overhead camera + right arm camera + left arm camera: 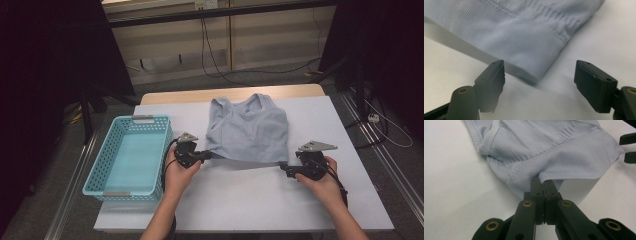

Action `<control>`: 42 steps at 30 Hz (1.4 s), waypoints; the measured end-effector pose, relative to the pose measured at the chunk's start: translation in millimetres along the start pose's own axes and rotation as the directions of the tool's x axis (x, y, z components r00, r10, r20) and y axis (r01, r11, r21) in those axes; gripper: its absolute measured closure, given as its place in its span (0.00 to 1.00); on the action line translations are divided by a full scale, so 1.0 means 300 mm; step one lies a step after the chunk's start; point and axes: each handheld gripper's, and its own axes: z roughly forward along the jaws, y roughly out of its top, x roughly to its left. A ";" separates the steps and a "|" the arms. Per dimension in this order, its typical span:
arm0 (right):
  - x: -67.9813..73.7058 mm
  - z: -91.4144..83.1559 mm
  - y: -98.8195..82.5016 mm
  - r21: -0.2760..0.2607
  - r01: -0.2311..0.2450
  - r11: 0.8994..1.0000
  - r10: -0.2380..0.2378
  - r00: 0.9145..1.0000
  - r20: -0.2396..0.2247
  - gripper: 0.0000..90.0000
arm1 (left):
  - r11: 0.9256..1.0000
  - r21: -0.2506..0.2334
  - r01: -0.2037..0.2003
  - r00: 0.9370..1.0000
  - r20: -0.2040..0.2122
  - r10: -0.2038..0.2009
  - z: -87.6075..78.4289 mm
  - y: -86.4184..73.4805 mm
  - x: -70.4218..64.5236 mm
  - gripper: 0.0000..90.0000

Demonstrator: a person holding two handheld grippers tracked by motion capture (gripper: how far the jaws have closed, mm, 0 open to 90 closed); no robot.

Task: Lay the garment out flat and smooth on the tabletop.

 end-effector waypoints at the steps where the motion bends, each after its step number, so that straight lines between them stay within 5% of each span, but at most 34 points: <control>1: 0.003 0.003 0.000 0.002 0.001 1.000 -0.001 1.000 0.002 0.28 | 1.000 -0.001 -0.001 1.000 0.000 0.001 -0.001 0.001 0.001 0.99; 9: 0.016 0.027 0.006 0.032 0.043 0.999 -0.044 0.999 0.030 0.58 | 1.000 -0.015 0.018 1.000 0.002 -0.018 -0.010 0.005 0.006 0.99; 15: -0.014 0.019 0.012 -0.032 -0.026 0.999 0.026 0.999 -0.027 0.95 | 1.000 -0.002 0.009 1.000 -0.001 -0.009 0.004 -0.001 0.000 0.99; 18: -0.029 0.005 0.022 -0.076 -0.076 0.994 0.072 0.996 -0.047 0.97 | 1.000 -0.001 0.006 1.000 0.007 -0.006 0.001 0.002 -0.006 0.99; 26: -0.045 -0.048 0.047 -0.131 -0.089 0.987 0.082 0.995 -0.058 0.98 | 1.000 -0.006 -0.001 1.000 0.019 0.001 -0.010 0.011 -0.009 0.99; 35: -0.069 -0.144 0.071 -0.243 -0.124 0.962 0.106 0.990 -0.088 0.98 | 1.000 -0.029 -0.007 0.999 0.041 0.008 -0.030 0.026 -0.020 0.99; 42: -0.056 -0.096 0.055 -0.182 -0.111 0.977 0.098 0.992 -0.080 0.97 | 1.000 -0.019 -0.004 1.000 0.027 0.004 -0.018 0.017 -0.010 0.99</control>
